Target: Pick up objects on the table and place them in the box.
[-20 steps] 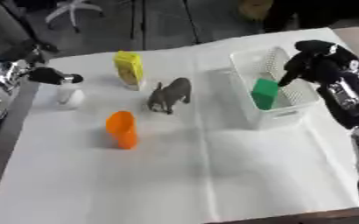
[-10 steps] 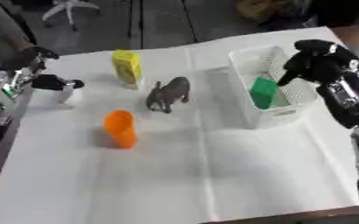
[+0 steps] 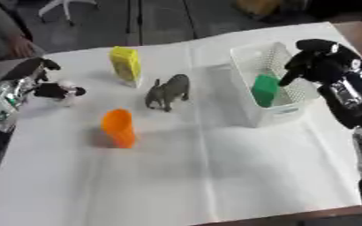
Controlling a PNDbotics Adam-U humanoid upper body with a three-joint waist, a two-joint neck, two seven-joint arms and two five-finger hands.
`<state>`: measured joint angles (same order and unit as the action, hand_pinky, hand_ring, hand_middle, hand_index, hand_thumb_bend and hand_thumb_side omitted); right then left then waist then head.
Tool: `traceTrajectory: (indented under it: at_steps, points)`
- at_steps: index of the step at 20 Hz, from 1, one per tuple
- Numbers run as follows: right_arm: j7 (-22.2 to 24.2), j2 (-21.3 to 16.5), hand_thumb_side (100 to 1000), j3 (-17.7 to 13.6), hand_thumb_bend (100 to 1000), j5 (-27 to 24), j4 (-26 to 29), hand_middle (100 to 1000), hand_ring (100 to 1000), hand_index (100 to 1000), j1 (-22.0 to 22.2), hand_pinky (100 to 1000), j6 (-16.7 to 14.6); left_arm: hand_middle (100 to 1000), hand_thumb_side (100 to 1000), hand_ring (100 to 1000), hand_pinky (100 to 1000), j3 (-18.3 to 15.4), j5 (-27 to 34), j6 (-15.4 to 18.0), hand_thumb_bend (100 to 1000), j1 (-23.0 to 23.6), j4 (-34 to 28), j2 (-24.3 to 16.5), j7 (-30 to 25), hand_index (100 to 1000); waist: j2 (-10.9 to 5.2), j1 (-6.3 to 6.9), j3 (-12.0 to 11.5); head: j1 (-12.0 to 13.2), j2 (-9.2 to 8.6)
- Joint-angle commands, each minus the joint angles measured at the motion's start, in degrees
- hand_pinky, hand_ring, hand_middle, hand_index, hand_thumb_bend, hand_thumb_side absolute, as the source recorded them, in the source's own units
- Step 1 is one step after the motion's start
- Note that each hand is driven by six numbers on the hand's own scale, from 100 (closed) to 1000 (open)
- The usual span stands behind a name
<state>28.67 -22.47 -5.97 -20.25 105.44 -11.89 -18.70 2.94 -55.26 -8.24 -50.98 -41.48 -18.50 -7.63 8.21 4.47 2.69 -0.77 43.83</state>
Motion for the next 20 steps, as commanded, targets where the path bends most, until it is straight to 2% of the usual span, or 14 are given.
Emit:
traceTrajectory:
  at_steps: [1,11,20]
  points:
    - [0.2,-0.6,655,-0.2,139,0.2,1.6,625,564,860,-0.7,582,-0.2,804,546,685,658,-0.7,0.1,-0.3,877,-0.9,-0.4,-0.7,0.3,838,0.31,-1.03,0.0,0.0,0.00]
    - [0.3,-0.5,656,-0.2,138,0.2,1.6,625,563,861,-0.8,582,-0.2,797,548,679,655,-0.7,-0.2,-0.4,868,-0.6,0.0,-0.3,1.1,836,0.48,-1.04,0.2,0.0,-0.20]
    - [0.6,-0.3,663,-0.2,134,0.4,1.7,625,562,862,-1.0,582,-0.4,788,541,667,641,-0.6,-0.4,-0.3,845,-0.5,0.0,0.1,3.1,825,1.33,-1.17,0.7,0.2,-0.61]
